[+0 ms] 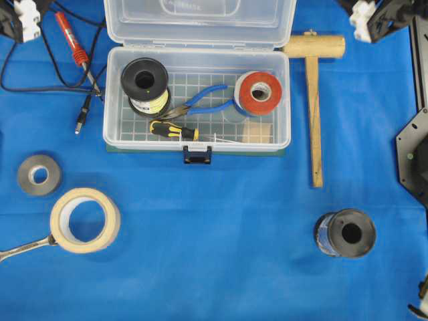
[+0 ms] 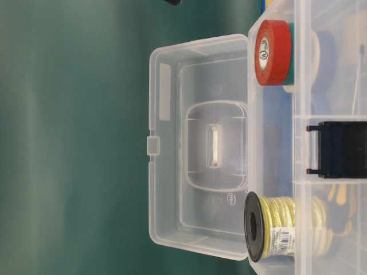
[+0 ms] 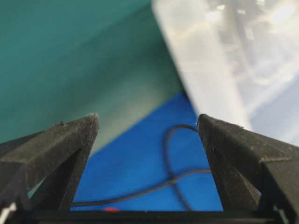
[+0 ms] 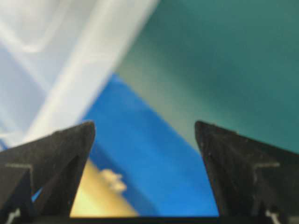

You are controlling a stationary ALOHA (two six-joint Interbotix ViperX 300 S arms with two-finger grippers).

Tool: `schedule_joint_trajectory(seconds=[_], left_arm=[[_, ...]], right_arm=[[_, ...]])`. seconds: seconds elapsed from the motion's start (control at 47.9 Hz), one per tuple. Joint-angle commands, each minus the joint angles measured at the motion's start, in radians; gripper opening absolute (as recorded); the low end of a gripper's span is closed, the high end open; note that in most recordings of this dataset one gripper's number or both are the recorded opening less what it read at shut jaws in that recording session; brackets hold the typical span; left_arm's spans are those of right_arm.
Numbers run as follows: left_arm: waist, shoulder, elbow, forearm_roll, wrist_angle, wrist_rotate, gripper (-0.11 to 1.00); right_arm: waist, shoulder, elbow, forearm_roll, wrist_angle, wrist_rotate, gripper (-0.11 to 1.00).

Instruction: Open the tool box with both arms.

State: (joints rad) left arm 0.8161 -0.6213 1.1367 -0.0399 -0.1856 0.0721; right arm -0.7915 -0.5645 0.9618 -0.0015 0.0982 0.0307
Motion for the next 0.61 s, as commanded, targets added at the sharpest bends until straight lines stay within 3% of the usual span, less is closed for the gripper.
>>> schedule_joint_trajectory(seconds=[0.0,0.313,0.584], left_arm=[[-0.067,-0.025,-0.002,0.0,0.0,0.0,0.9],[-0.373,-0.166,0.043,0.002,0.075,0.0,0.9],[-0.584,-0.207,0.072,0.0,0.137,0.002,0.9]], right_arm=[[0.06,-0.012,-0.006,0.009,-0.002,0.005,0.85],[0.37,-0.055,0.018,0.018,0.029,0.014,0.85],[0.647,-0.054,0.026,0.018,0.037,0.014,0.85]])
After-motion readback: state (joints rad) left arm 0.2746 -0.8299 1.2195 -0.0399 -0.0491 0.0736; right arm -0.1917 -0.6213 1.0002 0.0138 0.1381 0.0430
